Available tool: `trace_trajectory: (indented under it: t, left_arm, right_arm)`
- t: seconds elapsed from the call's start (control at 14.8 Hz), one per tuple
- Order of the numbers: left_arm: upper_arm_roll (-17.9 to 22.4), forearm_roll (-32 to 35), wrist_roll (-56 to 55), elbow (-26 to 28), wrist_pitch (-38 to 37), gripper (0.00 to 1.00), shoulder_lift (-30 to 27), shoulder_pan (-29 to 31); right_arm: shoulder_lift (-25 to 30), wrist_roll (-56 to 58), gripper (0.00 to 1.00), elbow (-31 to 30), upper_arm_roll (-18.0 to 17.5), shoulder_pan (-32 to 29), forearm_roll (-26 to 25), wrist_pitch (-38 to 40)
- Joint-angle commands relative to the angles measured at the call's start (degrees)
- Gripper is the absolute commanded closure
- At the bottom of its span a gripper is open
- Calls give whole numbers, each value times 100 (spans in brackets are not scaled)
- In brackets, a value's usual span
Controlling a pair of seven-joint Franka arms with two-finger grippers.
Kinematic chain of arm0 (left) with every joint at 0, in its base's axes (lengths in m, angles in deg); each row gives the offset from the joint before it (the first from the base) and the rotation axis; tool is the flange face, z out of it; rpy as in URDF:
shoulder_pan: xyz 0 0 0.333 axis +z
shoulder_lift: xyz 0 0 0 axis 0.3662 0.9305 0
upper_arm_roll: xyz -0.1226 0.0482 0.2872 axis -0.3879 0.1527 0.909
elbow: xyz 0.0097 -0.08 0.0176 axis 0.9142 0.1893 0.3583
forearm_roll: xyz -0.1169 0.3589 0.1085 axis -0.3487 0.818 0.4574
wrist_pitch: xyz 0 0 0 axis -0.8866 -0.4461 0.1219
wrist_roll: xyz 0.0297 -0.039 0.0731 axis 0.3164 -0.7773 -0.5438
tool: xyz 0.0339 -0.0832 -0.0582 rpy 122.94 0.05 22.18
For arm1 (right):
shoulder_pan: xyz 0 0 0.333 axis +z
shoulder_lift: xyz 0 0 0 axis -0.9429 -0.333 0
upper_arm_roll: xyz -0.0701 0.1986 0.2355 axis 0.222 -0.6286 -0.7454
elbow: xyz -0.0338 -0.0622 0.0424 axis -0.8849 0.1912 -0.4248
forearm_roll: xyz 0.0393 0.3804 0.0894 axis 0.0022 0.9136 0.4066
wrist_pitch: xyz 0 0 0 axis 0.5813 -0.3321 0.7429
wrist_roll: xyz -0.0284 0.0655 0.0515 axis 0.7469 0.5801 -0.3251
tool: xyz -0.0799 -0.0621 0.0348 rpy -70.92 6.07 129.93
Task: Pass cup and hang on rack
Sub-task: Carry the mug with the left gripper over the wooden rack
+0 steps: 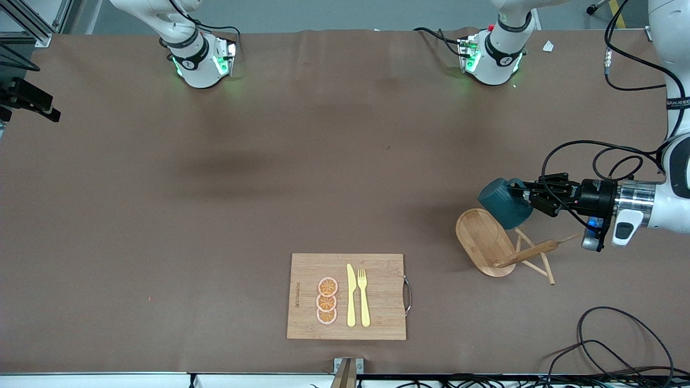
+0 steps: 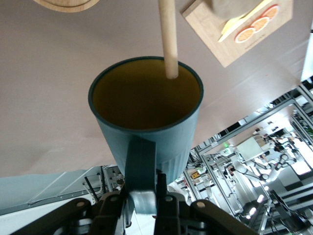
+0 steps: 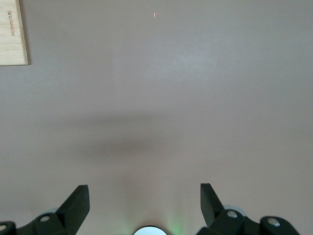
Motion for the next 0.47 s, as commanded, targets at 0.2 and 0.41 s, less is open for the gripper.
trace_trajectory:
  t: [0.2,0.41]
  left_arm:
    - [-16,-392,512,-23,-20,99,171,226]
    - [-16,-401,767,-23,-20,99,268,349]
  right_arm:
    - [148,-21,0,-156,-35,-77,65,51]
    - [148,-21,0,-156,-26,-165,224,87]
